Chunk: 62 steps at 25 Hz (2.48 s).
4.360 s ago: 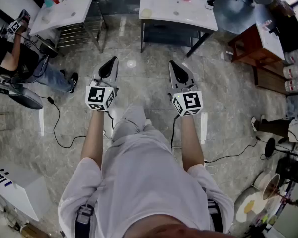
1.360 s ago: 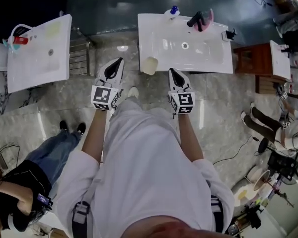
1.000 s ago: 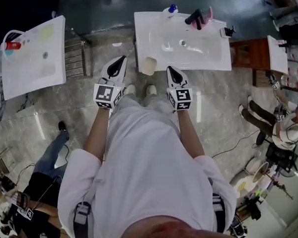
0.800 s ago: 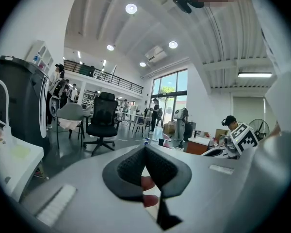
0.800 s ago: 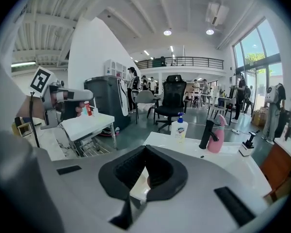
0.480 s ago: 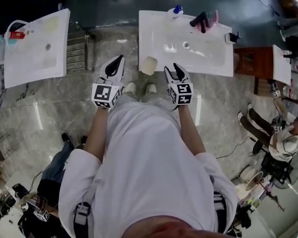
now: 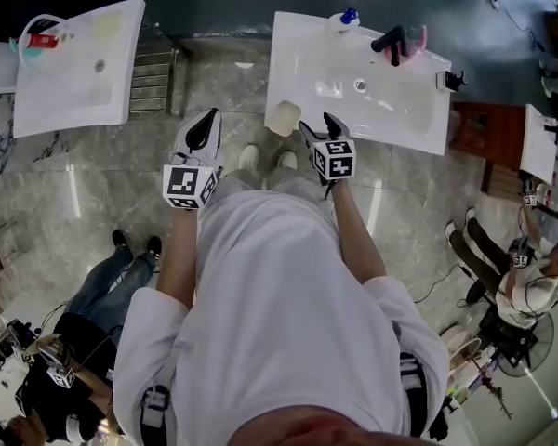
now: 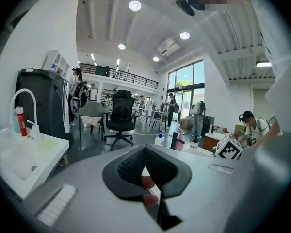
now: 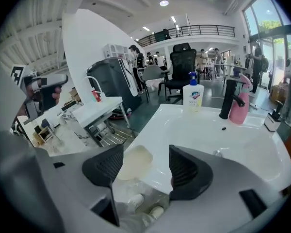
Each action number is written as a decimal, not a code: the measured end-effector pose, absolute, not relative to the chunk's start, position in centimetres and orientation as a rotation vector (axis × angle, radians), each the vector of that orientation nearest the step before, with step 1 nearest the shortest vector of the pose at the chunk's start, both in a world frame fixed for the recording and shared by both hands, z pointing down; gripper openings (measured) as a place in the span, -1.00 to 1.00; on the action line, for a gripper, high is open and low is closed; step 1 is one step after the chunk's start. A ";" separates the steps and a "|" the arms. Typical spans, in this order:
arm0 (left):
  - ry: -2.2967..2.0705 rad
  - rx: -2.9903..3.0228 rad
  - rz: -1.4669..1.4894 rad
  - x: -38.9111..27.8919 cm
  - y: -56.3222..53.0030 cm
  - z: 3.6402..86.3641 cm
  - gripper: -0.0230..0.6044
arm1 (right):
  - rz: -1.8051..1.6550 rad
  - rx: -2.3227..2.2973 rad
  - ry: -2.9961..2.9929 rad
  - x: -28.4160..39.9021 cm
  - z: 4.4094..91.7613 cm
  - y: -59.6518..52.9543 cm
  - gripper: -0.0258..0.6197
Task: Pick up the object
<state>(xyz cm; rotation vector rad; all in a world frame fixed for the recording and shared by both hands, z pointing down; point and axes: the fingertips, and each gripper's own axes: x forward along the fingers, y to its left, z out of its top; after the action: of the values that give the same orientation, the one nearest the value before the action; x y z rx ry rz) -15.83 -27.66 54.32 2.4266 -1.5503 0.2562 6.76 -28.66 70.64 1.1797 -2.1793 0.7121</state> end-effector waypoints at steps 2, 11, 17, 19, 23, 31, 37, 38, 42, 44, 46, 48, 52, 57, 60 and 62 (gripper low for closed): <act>-1.589 2.394 0.271 -16.7 -26.8 54.6 -0.93 | 0.743 1.147 -2.173 6.3 72.2 -28.6 0.00; -1.781 2.203 0.345 -20.8 -22.6 55.3 -0.93 | 0.845 0.992 -2.124 4.8 78.2 -29.1 -0.01; -1.884 2.080 0.383 -22.7 -19.5 56.0 -0.93 | 0.911 0.950 -2.104 4.4 80.5 -29.7 -0.01; -1.912 2.044 0.391 -23.2 -18.6 55.9 -0.93 | 0.916 0.934 -2.102 4.0 80.9 -29.9 -0.02; -1.945 2.003 0.396 -23.7 -17.5 55.9 -0.93 | 0.928 0.917 -2.080 3.7 81.7 -30.1 -0.04; -1.966 1.985 0.393 -23.3 -17.4 56.0 -0.93 | 0.878 0.935 -2.041 4.7 82.4 -30.4 -0.38; -1.962 2.006 0.395 -22.8 -18.1 55.9 -0.93 | 0.832 0.954 -2.020 5.2 82.5 -30.5 -0.75; -1.961 2.010 0.395 -22.7 -18.2 55.8 -0.93 | 0.825 0.959 -2.016 5.3 82.5 -30.5 -0.81; -1.957 2.023 0.397 -22.5 -18.5 55.6 -0.93 | 0.805 0.961 -2.012 5.4 82.5 -30.3 -0.83; -1.954 2.031 0.399 -22.5 -18.7 55.5 -0.93 | 0.795 0.967 -2.016 5.5 82.4 -30.5 -0.83; -1.950 2.040 0.399 -22.3 -18.9 55.5 -0.93 | 0.787 0.975 -2.018 5.7 82.2 -30.6 -0.83; -1.943 2.049 0.398 -22.1 -19.0 55.5 -0.93 | 0.778 0.980 -2.021 5.8 82.0 -30.7 -0.83; -1.925 2.066 0.380 -21.7 -19.2 55.4 -0.93 | 0.768 0.996 -2.030 6.2 81.2 -31.0 -0.83; -1.893 2.105 0.333 -20.9 -19.9 55.0 -0.93 | 0.792 1.056 -2.062 6.8 79.0 -31.7 -0.83; -1.858 2.148 0.308 -20.2 -20.8 54.7 -0.93 | 0.790 1.101 -2.095 7.0 77.0 -32.3 -0.83; -1.828 2.181 0.282 -19.7 -21.6 54.4 -0.93 | 0.782 1.139 -2.124 7.1 75.2 -32.9 -0.83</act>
<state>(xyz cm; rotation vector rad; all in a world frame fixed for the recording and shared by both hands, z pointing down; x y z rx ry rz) -19.69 -21.64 54.44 2.1808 -1.8283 0.2821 7.11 -32.88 75.24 1.1390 -2.1243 0.7820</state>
